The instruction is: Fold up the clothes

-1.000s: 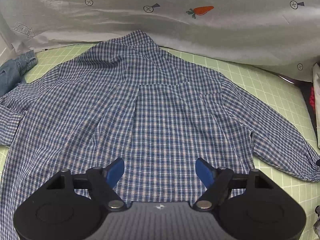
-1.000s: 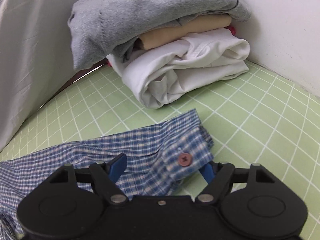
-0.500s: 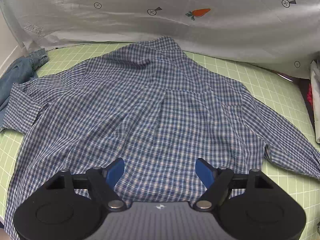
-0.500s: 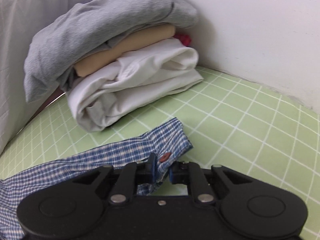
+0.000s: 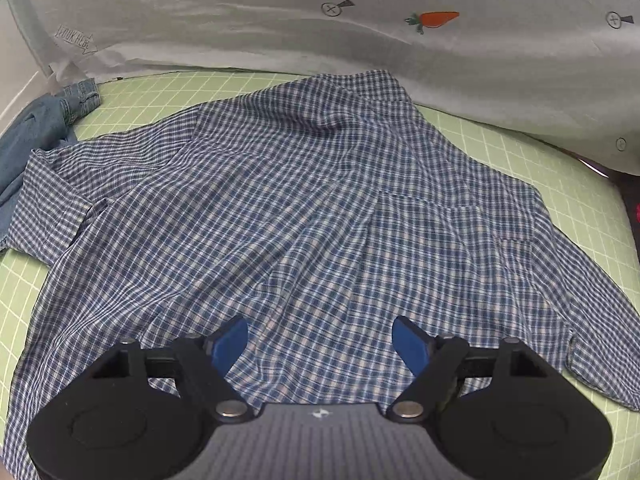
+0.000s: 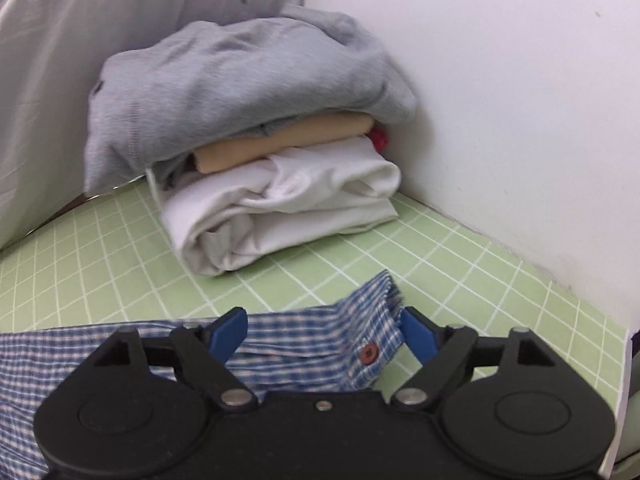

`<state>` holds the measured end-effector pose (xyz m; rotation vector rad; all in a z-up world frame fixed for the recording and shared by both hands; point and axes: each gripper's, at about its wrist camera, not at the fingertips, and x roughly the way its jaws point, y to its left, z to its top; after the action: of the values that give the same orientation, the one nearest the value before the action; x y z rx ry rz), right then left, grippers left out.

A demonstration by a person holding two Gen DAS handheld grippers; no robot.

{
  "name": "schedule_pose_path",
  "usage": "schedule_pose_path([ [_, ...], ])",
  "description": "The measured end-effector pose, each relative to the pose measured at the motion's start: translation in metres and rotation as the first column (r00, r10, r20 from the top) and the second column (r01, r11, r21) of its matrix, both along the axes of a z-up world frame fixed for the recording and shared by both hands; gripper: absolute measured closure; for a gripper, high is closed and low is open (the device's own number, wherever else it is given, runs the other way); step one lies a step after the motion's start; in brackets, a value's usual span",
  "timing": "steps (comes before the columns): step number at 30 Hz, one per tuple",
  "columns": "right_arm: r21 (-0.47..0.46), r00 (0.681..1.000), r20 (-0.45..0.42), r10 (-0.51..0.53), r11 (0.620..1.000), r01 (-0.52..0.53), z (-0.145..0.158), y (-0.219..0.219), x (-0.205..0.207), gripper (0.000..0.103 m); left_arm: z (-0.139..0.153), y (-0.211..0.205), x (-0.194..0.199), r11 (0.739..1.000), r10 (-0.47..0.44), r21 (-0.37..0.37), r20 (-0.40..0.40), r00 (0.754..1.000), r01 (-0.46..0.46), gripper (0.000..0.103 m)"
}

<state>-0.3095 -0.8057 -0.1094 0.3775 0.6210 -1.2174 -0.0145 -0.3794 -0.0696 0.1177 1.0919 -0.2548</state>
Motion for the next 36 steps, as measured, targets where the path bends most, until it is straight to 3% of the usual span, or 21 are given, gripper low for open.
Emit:
schedule_pose_path([
  [3, 0.025, 0.987, -0.009, 0.158, 0.987, -0.158, 0.002, 0.018, 0.053, 0.016, -0.011, 0.008, 0.016, 0.999, 0.031, 0.01, -0.018, 0.999, -0.03, 0.023],
  [5, 0.047, 0.96, -0.018, 0.28, 0.959, -0.279, 0.0, 0.031, 0.095, 0.016, -0.019, 0.013, 0.027, 0.999, 0.051, 0.016, -0.03, 0.998, -0.05, 0.023],
  [11, 0.044, 0.818, -0.005, 0.576, 0.817, -0.575, -0.011, 0.071, 0.211, 0.016, -0.048, 0.026, 0.058, 0.995, 0.096, 0.018, -0.02, 0.995, -0.095, 0.023],
  [18, 0.088, 0.652, 0.059, 0.756, 0.646, -0.758, -0.029, 0.1, 0.304, 0.016, -0.056, 0.034, 0.073, 0.99, 0.137, -0.023, 0.012, 0.99, -0.137, 0.023],
  [23, 0.123, 0.59, 0.093, 0.802, 0.578, -0.806, -0.045, 0.119, 0.331, 0.026, -0.066, 0.036, 0.076, 0.99, 0.136, -0.033, 0.013, 0.991, -0.136, 0.023],
  [26, 0.095, 0.566, 0.061, 0.822, 0.56, -0.823, -0.051, 0.129, 0.334, 0.03, -0.072, 0.036, 0.079, 0.988, 0.153, -0.025, 0.029, 0.988, -0.152, 0.023],
  [29, 0.074, 0.548, 0.058, 0.835, 0.544, -0.836, -0.051, 0.131, 0.331, 0.042, -0.079, 0.036, 0.082, 0.986, 0.168, -0.011, 0.053, 0.984, -0.167, 0.017],
  [31, 0.067, 0.527, 0.061, 0.848, 0.523, -0.85, -0.049, 0.131, 0.33, 0.071, -0.082, 0.034, 0.084, 0.986, 0.167, 0.01, 0.074, 0.983, -0.168, 0.015],
  [32, 0.068, 0.511, 0.061, 0.857, 0.508, -0.859, -0.049, 0.132, 0.33, 0.078, -0.083, 0.033, 0.086, 0.985, 0.167, 0.018, 0.084, 0.982, -0.169, 0.012],
  [33, 0.07, 0.498, 0.06, 0.865, 0.494, -0.867, -0.048, 0.133, 0.33, 0.094, -0.084, 0.032, 0.088, 0.985, 0.167, 0.024, 0.093, 0.982, -0.17, 0.011],
  [36, 0.055, 0.48, 0.048, 0.876, 0.478, -0.877, -0.049, 0.135, 0.332, 0.1, -0.088, 0.03, 0.093, 0.983, 0.178, 0.019, 0.122, 0.976, -0.182, 0.006],
])
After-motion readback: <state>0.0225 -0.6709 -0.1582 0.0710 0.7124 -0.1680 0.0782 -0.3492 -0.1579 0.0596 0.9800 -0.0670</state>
